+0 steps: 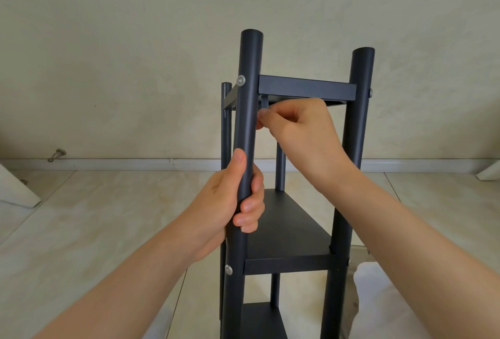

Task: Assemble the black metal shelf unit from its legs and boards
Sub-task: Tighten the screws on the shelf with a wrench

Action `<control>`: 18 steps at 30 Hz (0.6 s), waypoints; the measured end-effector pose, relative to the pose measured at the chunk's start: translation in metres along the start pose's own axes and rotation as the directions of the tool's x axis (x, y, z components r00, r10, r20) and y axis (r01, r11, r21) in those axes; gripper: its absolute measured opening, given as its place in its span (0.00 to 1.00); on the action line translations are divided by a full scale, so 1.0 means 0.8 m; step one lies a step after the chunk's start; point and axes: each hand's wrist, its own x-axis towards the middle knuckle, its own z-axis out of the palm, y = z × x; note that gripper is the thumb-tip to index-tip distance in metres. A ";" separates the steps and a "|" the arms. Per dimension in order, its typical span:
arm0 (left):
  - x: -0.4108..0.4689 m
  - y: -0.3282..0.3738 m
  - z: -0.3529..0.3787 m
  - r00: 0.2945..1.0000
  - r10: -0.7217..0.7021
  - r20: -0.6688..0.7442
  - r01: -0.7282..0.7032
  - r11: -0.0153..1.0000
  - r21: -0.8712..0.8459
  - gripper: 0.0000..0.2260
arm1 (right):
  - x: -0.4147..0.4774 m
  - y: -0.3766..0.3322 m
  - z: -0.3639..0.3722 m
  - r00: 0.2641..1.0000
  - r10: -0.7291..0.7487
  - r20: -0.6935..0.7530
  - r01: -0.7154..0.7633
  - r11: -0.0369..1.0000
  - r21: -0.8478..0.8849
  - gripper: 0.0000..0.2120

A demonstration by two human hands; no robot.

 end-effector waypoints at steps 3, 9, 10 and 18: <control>0.000 0.000 -0.001 1.000 -0.008 0.002 0.008 1.000 -0.005 0.25 | 0.000 0.002 0.001 1.000 -0.024 -0.013 0.024 1.000 -0.012 0.12; 0.002 0.000 0.000 1.000 -0.012 -0.002 0.012 1.000 -0.023 0.26 | -0.001 0.006 0.002 0.998 -0.055 -0.043 0.055 0.998 -0.007 0.12; 0.002 0.001 0.000 1.000 -0.015 0.002 0.015 0.999 -0.028 0.26 | -0.002 0.006 0.002 0.997 -0.066 -0.039 0.065 0.998 -0.007 0.12; 0.000 0.000 0.003 0.999 -0.028 0.044 0.030 0.998 -0.059 0.26 | 0.002 0.017 0.007 0.993 -0.118 -0.008 0.118 0.993 -0.032 0.20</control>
